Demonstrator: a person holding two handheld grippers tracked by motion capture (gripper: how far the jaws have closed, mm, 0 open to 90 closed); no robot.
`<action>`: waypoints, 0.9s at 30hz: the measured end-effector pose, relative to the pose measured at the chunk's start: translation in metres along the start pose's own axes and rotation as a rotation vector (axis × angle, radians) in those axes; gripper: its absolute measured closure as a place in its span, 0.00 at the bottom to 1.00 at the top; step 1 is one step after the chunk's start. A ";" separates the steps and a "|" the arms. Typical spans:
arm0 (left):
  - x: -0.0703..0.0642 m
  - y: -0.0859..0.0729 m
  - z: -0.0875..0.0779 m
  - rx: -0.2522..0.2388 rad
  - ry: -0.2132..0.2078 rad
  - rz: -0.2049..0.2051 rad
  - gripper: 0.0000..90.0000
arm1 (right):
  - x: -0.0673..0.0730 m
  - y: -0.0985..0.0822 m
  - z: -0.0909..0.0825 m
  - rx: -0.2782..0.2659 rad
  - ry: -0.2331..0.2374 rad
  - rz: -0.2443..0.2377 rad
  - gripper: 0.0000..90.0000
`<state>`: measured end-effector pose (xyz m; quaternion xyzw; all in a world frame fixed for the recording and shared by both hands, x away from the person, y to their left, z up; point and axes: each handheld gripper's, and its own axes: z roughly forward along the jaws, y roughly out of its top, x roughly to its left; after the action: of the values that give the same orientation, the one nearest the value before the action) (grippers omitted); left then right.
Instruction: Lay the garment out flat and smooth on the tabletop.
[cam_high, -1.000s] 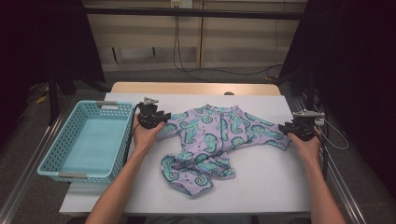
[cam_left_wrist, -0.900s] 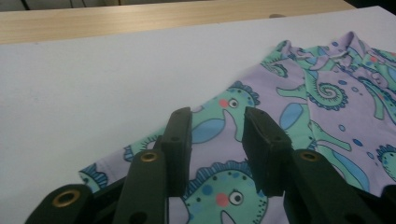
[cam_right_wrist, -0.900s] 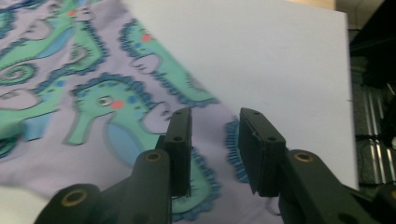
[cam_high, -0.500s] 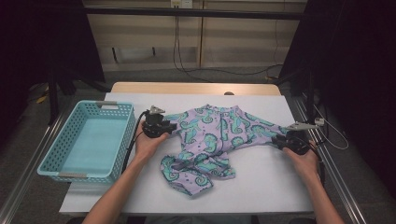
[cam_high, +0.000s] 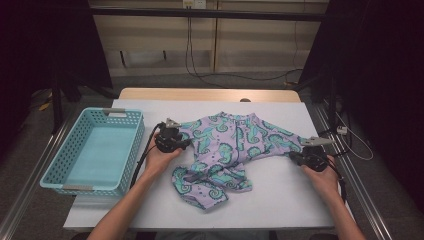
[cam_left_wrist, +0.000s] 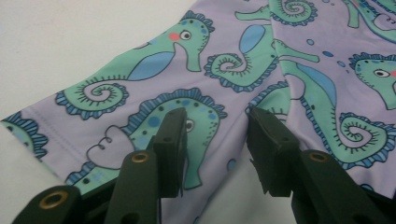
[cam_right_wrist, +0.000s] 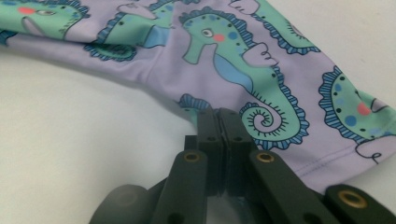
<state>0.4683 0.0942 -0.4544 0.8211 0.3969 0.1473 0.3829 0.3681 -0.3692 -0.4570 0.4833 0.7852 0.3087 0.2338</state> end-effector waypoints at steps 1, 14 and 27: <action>0.001 -0.001 -0.001 0.000 0.001 -0.009 0.65 | 0.000 0.000 0.000 0.000 0.000 0.000 0.99; -0.005 -0.008 -0.016 0.062 -0.051 0.048 0.88 | 0.005 0.003 -0.008 -0.022 0.000 0.016 0.70; 0.012 0.039 0.006 -0.077 -0.026 -0.077 0.57 | -0.016 0.067 0.031 -0.065 -0.002 0.058 0.50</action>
<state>0.5000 0.0849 -0.4298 0.7916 0.4171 0.1371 0.4249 0.4370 -0.3530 -0.4303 0.4983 0.7601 0.3401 0.2414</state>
